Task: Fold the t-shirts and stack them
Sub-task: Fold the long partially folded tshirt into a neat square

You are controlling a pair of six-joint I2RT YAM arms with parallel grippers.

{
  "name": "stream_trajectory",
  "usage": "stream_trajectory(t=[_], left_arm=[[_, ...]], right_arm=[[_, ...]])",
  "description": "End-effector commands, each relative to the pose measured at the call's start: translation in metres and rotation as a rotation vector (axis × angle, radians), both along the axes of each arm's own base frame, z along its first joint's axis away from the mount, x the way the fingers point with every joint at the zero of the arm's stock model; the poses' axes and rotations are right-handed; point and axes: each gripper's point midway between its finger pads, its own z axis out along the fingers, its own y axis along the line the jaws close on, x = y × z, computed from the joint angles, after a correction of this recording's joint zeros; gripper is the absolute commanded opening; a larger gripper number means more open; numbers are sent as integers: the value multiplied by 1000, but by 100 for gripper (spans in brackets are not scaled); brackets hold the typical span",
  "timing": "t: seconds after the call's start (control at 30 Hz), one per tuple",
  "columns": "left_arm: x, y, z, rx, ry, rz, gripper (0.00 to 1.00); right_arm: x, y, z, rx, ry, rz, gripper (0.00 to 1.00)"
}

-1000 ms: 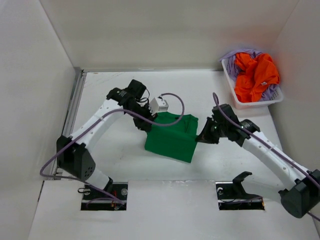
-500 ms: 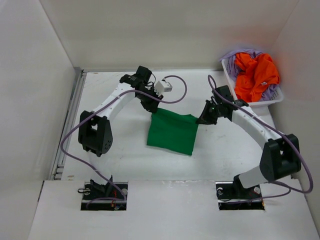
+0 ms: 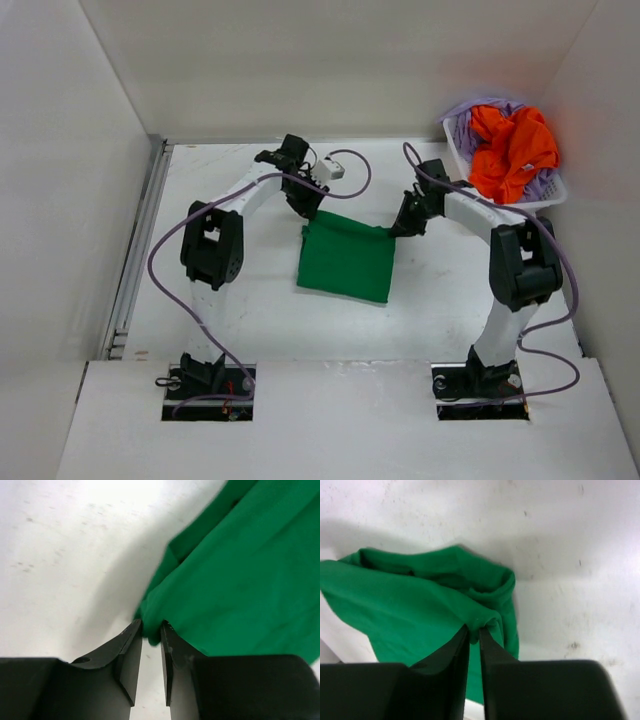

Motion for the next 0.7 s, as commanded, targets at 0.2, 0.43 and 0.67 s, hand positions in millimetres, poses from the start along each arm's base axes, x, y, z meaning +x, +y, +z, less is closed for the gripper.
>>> stream_trajectory(t=[0.2,0.43,0.67], left_arm=[[105,27,45,-14,-282,256,40],[104,40,112,-56,-432,332,48],[5,-23,91,-192,-258,117,49]], right_arm=[[83,-9,43,38,-276,-107,36],[74,-20,79,-19,-404,-105,37],[22,2,65,-67,-384,-44,10]])
